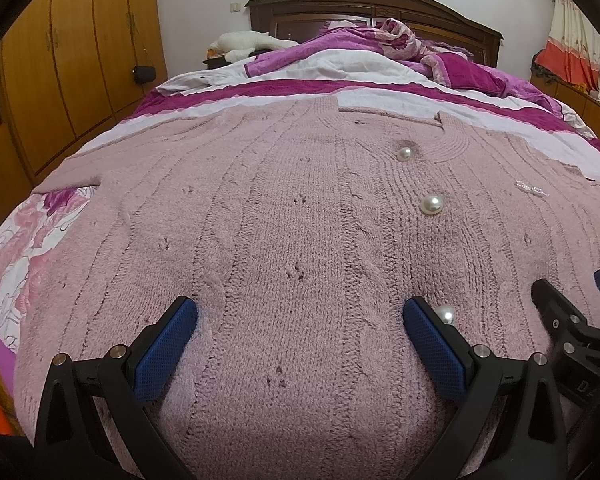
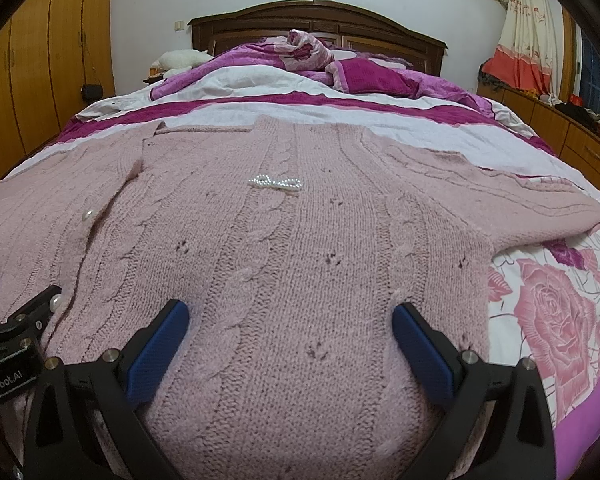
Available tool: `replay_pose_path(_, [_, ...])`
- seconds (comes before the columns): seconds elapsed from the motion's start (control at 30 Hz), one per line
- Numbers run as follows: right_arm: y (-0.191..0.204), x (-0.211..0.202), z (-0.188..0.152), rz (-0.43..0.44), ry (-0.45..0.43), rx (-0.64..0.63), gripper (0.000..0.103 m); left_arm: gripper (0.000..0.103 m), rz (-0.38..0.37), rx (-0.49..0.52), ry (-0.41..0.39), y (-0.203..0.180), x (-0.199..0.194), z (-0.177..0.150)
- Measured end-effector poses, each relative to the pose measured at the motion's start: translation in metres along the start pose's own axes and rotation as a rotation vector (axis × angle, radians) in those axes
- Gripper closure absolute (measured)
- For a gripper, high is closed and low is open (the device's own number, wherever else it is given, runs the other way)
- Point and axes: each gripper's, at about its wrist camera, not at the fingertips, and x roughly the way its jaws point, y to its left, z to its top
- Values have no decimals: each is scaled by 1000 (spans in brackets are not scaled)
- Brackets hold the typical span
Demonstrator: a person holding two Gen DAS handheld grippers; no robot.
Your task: Fold small clothes
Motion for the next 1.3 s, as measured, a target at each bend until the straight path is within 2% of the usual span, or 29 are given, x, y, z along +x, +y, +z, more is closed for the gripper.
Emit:
replay_pose_path(0.13, [-2,0,2,4,11,19,0,16,-30,14,26,3,2,6])
replay_pose_path(0.23, [-4,5,13,1,78,54,0,17,-62,59,48,5,2,13])
replay_pose_path(0.3, [2,-2,12,16,76,65,0,22,-108,57,69,15,3,22])
replay_pose_path(0.37, [16,-11,13,21,48,39,0,34,-110,32,69,32,3,33])
replay_pose_path(0.5, [56,-20,16,34,-5,-80,0,44,-111,-121,87,102,13,57])
replay_pose_path(0.57, [75,-23,19,54,-30,-138,0,61,-133,-226,110,146,25,64])
replay_pose_path(0.6, [82,-23,19,69,-36,-150,0,65,-149,-282,119,169,32,68])
replay_pose_path(0.7, [107,-19,22,171,-25,-187,0,65,-157,-454,133,229,52,71])
replay_pose_path(0.77, [124,-13,18,215,-5,-237,1,61,-225,-583,126,264,68,66])
replay_pose_path(0.83, [136,-10,15,212,-10,-296,1,61,-280,-667,92,282,80,61])
replay_pose_path(0.9, [148,-12,14,224,-38,-327,1,61,-298,-705,52,293,87,63])
replay_pose_path(1.0, [153,-8,12,229,-25,-329,1,61,-286,-698,24,302,98,74])
replay_pose_path(1.13, [146,-4,12,261,-5,-292,0,61,-308,-807,-42,323,115,82])
replay_pose_path(1.2, [143,-2,13,273,4,-280,0,61,-278,-781,-37,324,127,93])
replay_pose_path(1.23, [142,-1,12,274,7,-279,0,66,-262,-753,-22,322,130,98])
replay_pose_path(1.27, [142,1,13,270,9,-280,0,88,-216,-711,2,318,132,106])
replay_pose_path(1.3, [143,1,13,266,7,-281,0,103,-160,-697,19,316,133,109])
